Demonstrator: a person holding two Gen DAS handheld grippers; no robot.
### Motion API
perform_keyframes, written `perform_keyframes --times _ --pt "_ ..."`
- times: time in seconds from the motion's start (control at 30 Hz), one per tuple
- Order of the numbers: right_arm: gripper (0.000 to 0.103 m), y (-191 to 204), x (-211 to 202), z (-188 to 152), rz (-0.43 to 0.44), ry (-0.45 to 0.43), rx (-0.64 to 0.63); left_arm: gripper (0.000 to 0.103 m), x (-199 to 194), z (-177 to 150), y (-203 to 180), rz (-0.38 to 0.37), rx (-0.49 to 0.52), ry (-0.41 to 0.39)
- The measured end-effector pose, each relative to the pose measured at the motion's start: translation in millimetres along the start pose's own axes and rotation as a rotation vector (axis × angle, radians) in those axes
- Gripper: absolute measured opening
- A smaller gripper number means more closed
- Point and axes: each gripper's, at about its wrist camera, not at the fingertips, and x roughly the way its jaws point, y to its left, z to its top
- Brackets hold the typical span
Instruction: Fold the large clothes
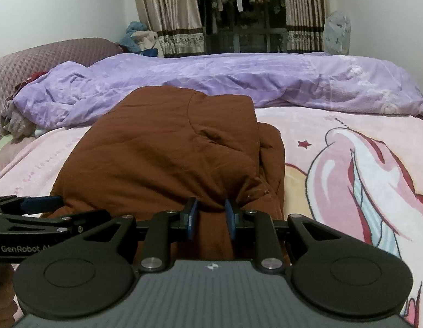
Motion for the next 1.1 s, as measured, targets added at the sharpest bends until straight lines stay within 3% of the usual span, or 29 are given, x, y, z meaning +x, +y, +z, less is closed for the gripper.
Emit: perform_keyframes --times 0.4,0.6,0.77,1.1 --pt "0.027 -9 -55 9 -0.035 -0.115 0.013 0.09 -47 -1 15 0.08 -0.102 -0.07" --pt "0.027 -11 -39 4 -0.028 -0.064 0.024 0.089 -26 -13 14 0.059 -0.116 0.001" --pt "0.027 -16 -21 -9 -0.031 -0.019 0.056 0.09 -14 -17 17 0.059 -0.118 0.008" --pt "0.027 -15 -18 -15 -0.032 -0.017 0.052 0.092 -14 -15 17 0.055 -0.118 0.017"
